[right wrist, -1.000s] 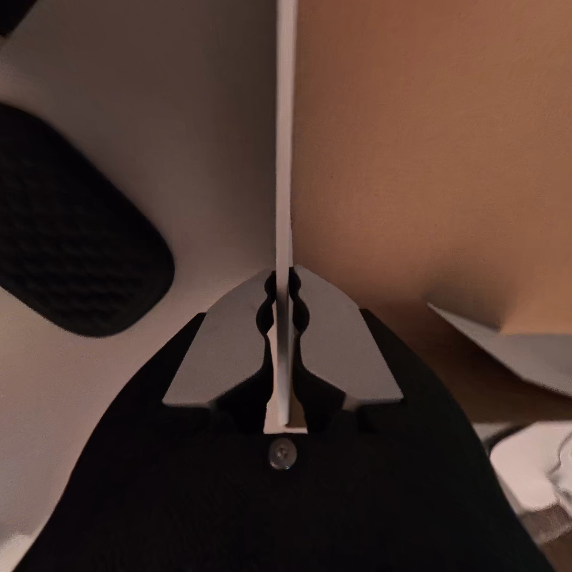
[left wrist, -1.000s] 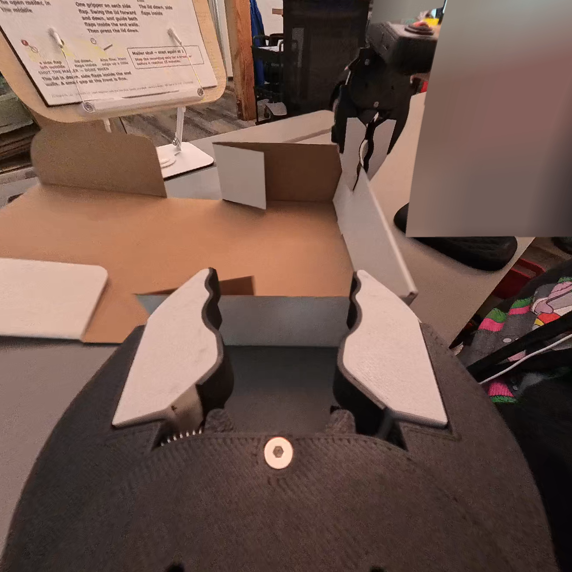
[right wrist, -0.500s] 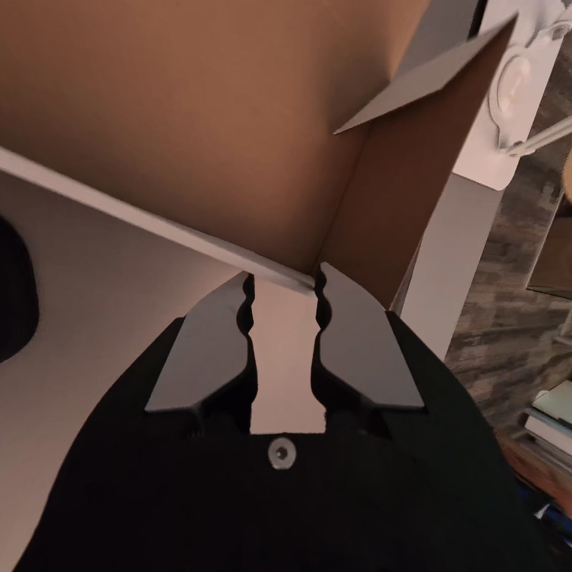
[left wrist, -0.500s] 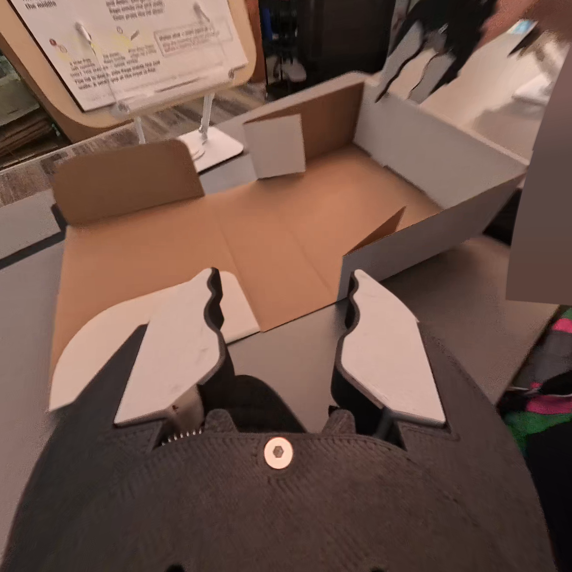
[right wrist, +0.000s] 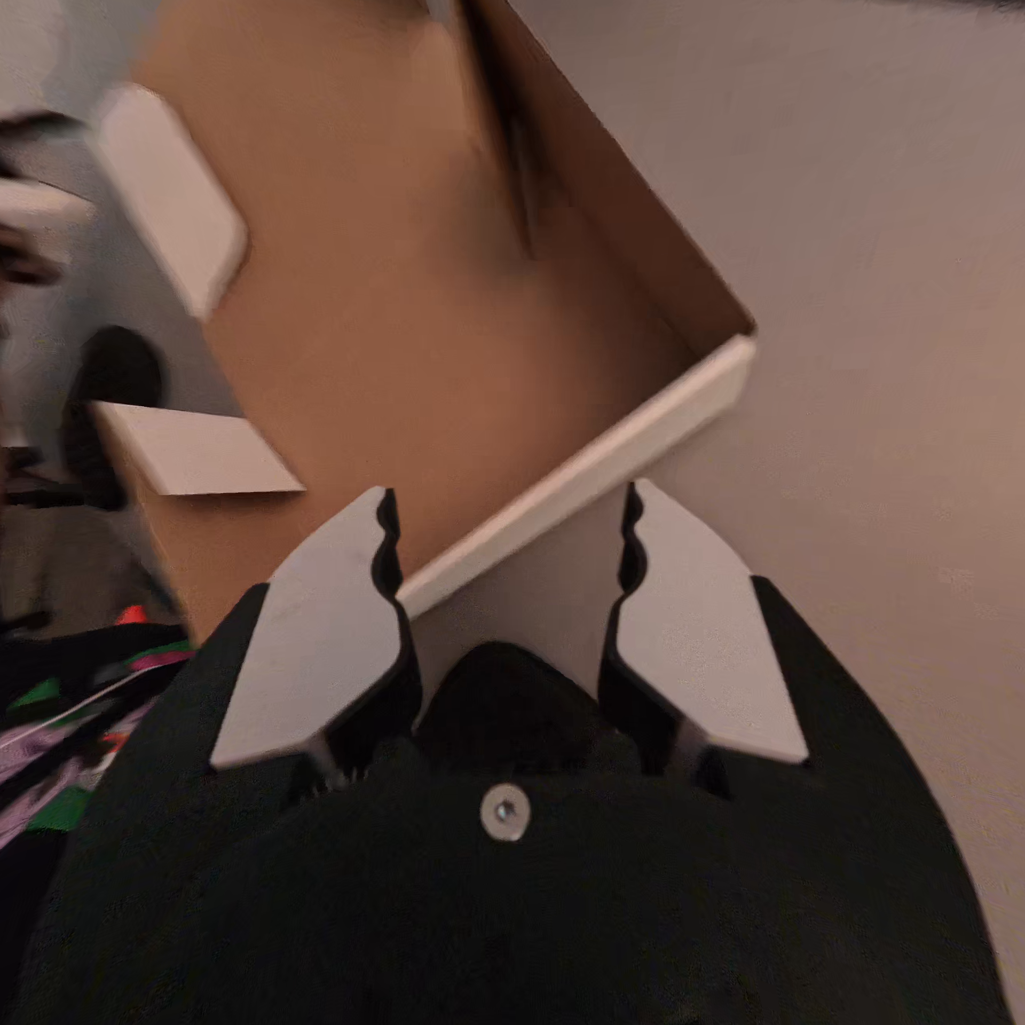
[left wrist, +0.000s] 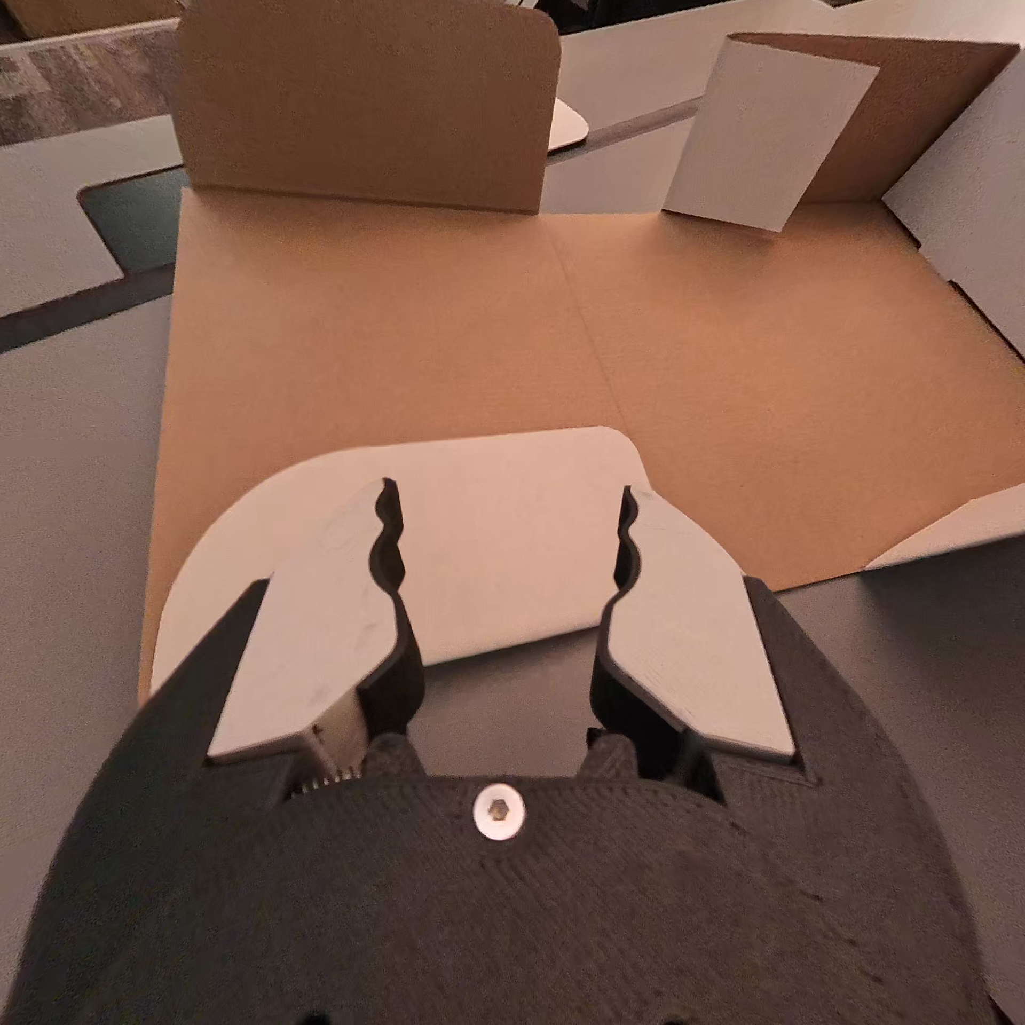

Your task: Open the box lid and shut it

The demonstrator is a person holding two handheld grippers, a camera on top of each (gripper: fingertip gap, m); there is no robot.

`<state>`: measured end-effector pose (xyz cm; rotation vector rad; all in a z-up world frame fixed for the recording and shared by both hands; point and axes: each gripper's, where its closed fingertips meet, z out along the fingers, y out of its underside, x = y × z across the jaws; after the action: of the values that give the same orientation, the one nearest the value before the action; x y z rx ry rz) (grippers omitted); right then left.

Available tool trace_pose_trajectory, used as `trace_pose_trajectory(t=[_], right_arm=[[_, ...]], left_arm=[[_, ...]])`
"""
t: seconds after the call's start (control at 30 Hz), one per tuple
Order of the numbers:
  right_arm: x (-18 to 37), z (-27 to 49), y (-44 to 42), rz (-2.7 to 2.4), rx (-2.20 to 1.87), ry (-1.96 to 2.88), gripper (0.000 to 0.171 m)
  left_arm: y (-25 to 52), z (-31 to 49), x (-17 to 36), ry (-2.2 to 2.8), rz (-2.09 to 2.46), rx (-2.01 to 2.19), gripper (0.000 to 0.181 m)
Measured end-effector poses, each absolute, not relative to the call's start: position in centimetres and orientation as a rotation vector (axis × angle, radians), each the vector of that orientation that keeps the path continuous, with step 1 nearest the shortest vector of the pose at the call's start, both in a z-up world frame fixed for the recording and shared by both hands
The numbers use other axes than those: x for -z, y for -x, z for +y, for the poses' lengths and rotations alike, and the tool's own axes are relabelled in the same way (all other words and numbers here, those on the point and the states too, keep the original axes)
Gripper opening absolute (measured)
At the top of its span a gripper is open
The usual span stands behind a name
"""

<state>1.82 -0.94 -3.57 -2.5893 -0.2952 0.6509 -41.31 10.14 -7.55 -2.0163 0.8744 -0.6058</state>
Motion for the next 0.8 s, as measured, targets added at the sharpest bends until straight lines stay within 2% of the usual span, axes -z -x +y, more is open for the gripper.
trace_pose_trajectory(t=[0.03, 0.1, 0.17, 0.23, 0.37, 0.47, 0.53, 0.67, 0.8], right_arm=[[5.3, -1.4, -2.3, -0.3, -0.549, 2.668, 0.087], [7.6, -2.4, -1.6, -0.301, -0.533, 2.792, 0.086], [8.4, -2.5, 0.7, -0.306, -0.655, 2.858, 0.067], [9.8, -1.9, 0.0, -0.452, -0.478, 2.966, 0.051], [9.3, 1.2, -1.1, -0.479, -0.304, 3.024, 0.031], [9.2, 2.8, -0.8, -0.459, -0.363, 3.036, 0.023], [9.2, 3.2, -0.2, -0.409, -0.487, 3.064, 0.021], [8.7, 3.3, 0.5, -0.332, -0.728, 3.046, 0.024], [7.3, 4.5, 0.3, -0.342, -0.862, 2.829, 0.034]], left_arm=[[40.9, 10.2, 7.1, 1.997, 0.886, 0.599, 0.075], [39.9, 10.1, 5.6, 1.957, 0.895, 0.62, 0.075], [38.8, 9.5, 3.8, 1.925, 0.919, 0.649, 0.074], [37.4, 8.5, 2.1, 1.895, 0.989, 0.654, 0.074], [33.7, 6.1, -0.5, 1.819, 1.191, 0.615, 0.07], [29.1, 3.9, -1.1, 1.755, 1.356, 0.657, 0.05], [24.9, 2.8, -0.3, 1.716, 1.466, 0.693, 0.023], [15.2, 2.7, 4.5, 1.572, 1.653, 0.598, 0.0], [7.5, 4.2, 10.0, 1.515, 1.755, 0.46, 0.0]])
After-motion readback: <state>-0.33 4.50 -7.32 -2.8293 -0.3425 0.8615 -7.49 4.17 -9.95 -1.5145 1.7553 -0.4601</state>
